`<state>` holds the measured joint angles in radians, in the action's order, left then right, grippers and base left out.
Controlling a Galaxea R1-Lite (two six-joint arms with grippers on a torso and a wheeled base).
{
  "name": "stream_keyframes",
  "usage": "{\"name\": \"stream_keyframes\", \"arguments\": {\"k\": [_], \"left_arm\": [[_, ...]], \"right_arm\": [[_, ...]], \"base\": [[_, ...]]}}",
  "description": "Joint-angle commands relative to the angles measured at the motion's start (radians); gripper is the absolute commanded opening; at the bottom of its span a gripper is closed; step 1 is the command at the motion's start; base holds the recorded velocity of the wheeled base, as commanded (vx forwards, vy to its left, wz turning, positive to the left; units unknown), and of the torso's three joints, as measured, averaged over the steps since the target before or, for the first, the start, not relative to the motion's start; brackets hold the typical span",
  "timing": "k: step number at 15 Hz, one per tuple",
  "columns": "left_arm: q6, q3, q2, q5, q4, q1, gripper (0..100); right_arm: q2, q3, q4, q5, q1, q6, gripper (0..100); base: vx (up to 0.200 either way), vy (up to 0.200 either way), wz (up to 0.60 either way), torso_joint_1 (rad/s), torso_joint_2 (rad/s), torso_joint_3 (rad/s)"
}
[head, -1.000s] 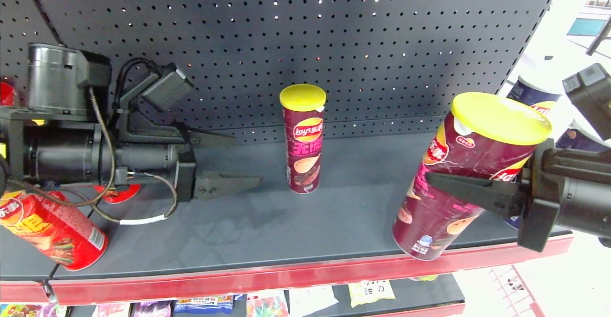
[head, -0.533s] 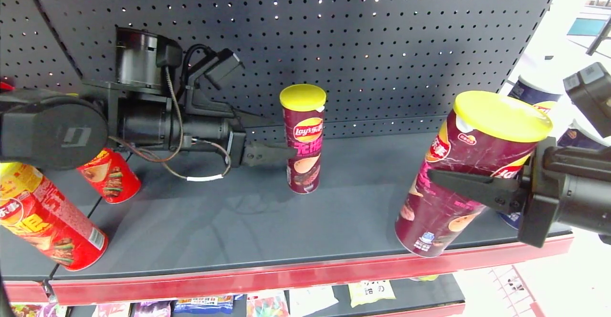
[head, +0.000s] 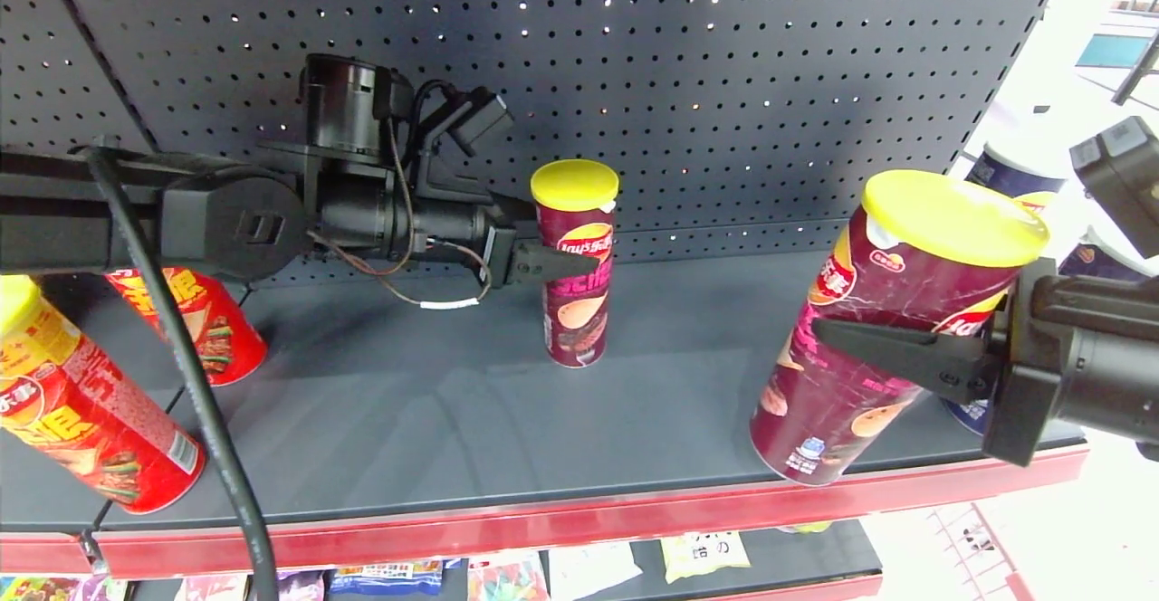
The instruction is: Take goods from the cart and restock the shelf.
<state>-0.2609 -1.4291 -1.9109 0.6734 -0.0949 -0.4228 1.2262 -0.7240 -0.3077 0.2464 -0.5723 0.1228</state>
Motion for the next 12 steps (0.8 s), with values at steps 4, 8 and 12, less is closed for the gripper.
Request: {"name": "stream_keyframes", "arguments": {"k": [4,8,12], "left_arm": [[0.005,-0.120,-0.096,0.002,0.000,-0.024,100],[0.006,-0.143,-0.123,0.000,0.000,-0.037,0],[0.005,-0.139,-0.123,0.003,0.001,-0.045,0]], "right_arm": [[-0.002,0.002,-0.001,0.001,0.000,-0.014,0],[-0.013,0.006,-0.001,0.001,0.012,-0.015,0],[-0.017,0.003,-0.001,0.001,0.020,-0.023,0]], "base": [[0.000,0.000,0.00,0.000,0.00,0.000],[0.000,0.000,0.00,0.000,0.00,0.000],[0.000,0.000,0.00,0.000,0.00,0.000]]}}
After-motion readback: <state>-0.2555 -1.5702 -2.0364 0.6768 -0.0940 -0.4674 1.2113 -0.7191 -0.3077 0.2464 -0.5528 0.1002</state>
